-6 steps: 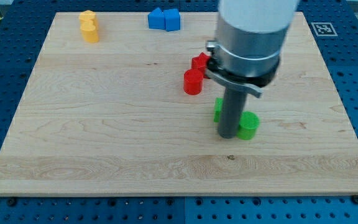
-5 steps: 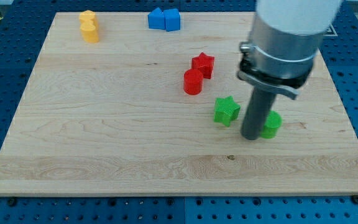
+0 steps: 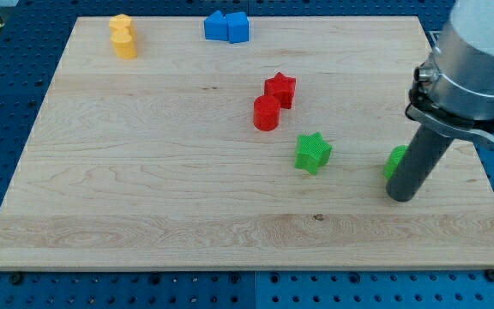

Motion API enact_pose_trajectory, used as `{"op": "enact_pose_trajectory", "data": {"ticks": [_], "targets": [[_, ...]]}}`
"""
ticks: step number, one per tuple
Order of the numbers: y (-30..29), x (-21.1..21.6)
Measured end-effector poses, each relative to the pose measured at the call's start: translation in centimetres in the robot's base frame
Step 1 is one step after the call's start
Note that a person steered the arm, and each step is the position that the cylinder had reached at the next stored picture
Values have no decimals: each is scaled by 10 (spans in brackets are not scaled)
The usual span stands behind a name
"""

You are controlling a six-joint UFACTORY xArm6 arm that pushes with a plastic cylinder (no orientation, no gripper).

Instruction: Push the green circle towards the center right

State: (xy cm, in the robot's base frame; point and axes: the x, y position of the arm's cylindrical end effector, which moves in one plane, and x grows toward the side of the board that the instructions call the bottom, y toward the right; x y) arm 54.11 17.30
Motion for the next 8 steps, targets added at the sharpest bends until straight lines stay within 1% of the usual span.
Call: {"op": "enact_pose_trajectory", "data": {"ticks": [2,3,4,5,6,7,8], "targets": [[7,-1],[28,-2],[49,-19],[50,-23],[54,7],[44,4],[24,-17]]}}
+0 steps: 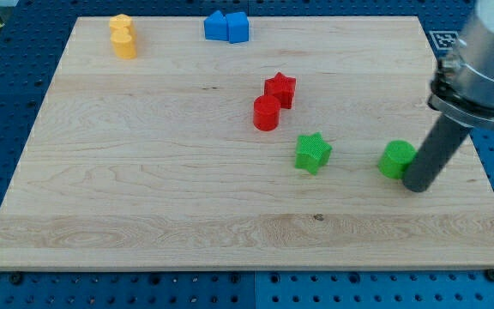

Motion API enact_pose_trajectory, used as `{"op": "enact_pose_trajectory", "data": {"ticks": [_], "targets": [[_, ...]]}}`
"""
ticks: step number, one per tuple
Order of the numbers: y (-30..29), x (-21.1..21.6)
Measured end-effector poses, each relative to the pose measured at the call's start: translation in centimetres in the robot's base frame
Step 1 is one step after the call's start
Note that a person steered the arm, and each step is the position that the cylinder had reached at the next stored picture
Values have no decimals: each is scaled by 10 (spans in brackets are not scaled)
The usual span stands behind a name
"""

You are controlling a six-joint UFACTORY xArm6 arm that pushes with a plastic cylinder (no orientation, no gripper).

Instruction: Push the green circle towards the center right

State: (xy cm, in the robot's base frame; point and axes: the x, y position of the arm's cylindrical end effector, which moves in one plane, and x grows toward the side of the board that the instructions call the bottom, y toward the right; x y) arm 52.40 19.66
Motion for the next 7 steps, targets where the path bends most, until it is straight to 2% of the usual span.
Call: {"op": "enact_pose_trajectory", "data": {"ticks": [1,3,7], "targets": [[-1,0],[-42,-2],[-28,-17]]}}
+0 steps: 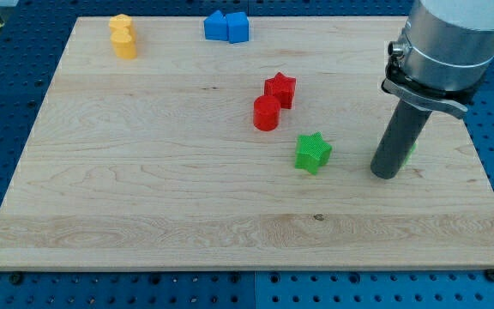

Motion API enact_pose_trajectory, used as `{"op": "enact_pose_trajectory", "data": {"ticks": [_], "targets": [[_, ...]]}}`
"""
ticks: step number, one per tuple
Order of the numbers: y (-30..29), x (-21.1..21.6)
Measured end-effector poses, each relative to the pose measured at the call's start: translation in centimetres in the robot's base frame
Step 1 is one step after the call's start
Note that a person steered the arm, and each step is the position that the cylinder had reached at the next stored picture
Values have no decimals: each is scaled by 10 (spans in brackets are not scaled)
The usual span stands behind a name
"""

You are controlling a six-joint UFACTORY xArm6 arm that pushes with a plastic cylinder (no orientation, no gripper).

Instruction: Push the green circle towards the center right

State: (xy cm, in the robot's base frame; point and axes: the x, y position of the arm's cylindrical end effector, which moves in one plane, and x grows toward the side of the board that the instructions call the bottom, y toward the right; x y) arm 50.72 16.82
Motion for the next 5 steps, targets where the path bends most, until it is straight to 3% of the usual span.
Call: {"op": "enact_pose_trajectory", "data": {"ticks": [5], "targets": [[17,-34]]}}
